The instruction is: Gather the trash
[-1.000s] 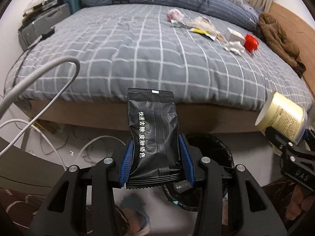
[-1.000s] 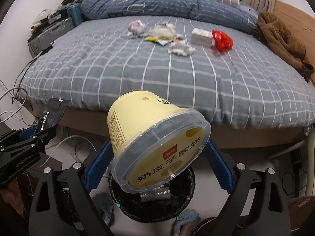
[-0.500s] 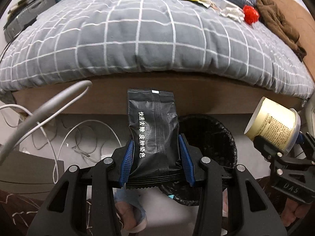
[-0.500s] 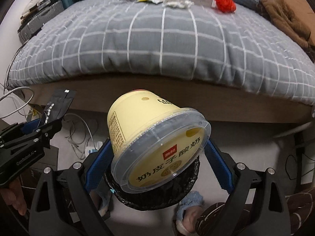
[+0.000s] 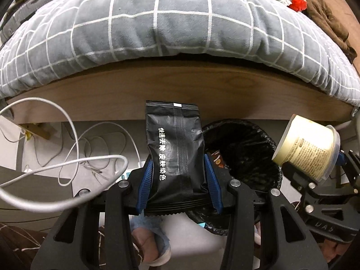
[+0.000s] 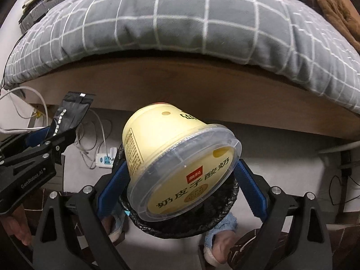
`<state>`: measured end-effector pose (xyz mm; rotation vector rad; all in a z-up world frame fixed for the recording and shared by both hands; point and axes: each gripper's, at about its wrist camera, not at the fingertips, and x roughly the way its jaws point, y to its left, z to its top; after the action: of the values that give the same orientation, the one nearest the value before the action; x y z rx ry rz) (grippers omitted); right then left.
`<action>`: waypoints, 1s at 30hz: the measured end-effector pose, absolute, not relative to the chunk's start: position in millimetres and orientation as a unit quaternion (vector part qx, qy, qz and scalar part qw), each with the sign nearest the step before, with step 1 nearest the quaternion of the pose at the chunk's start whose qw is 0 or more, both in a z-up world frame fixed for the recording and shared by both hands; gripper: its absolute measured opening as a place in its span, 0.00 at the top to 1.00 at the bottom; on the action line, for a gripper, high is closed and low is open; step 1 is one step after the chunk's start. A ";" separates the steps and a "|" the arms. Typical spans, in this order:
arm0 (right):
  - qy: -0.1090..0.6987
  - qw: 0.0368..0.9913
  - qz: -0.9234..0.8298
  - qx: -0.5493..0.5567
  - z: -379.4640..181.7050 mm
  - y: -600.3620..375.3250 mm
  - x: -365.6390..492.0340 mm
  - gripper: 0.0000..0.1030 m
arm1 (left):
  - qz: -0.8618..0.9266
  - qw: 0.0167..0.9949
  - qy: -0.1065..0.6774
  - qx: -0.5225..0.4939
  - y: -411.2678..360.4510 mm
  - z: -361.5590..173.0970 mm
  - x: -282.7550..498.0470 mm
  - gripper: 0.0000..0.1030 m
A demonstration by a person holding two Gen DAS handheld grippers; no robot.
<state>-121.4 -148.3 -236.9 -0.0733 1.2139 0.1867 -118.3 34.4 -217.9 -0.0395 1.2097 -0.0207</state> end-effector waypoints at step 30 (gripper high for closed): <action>0.561 0.828 -0.008 -0.004 -232.2 -225.6 -128.6 0.07 | -0.083 0.811 0.579 0.002 -52.2 -229.1 -108.3 0.54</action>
<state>-128.6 -225.6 -232.2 -0.0083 1.1917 -0.0180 -108.3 -52.2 -229.1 0.0038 1.2373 -0.1779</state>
